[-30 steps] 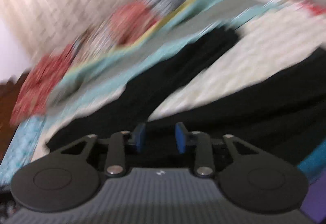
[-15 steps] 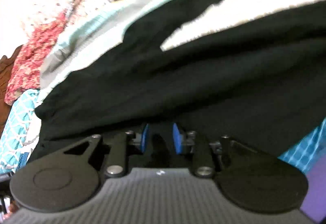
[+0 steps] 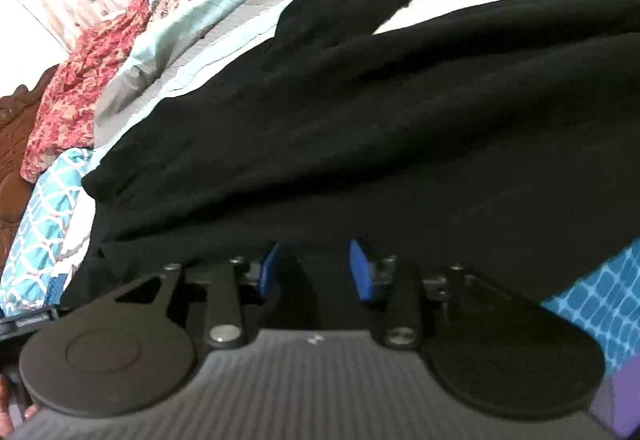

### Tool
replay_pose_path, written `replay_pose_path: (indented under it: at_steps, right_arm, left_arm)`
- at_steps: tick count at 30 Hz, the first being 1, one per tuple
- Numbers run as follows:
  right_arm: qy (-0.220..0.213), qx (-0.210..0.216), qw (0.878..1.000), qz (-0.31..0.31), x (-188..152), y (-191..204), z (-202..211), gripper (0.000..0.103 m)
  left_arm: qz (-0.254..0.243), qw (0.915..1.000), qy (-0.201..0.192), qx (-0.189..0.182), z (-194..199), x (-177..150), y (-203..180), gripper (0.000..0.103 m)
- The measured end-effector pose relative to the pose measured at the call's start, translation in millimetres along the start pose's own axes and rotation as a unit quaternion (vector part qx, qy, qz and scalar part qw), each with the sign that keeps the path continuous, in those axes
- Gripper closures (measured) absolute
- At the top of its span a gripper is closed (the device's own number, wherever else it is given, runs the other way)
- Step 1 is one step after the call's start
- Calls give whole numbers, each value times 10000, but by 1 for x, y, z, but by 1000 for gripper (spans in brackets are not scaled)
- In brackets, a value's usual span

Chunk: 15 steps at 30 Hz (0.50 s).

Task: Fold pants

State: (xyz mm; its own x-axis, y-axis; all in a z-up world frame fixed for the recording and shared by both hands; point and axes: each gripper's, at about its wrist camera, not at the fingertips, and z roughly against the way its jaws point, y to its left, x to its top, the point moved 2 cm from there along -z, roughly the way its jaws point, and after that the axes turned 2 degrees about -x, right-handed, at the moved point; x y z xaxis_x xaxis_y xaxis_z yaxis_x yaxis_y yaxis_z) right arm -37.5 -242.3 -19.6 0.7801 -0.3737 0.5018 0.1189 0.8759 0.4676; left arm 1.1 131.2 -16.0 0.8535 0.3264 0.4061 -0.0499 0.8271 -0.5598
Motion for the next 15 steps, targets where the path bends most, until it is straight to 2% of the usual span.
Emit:
replay_pose_path:
  at_steps: [4, 15]
  right_arm:
    - [17, 57, 9999, -102, 3, -3, 0, 58]
    - [-8, 188, 9997, -177, -3, -12, 10, 58]
  left_arm:
    - [323, 9994, 53, -108, -3, 1, 9, 70]
    - [216, 9998, 40, -15, -3, 0, 3, 70]
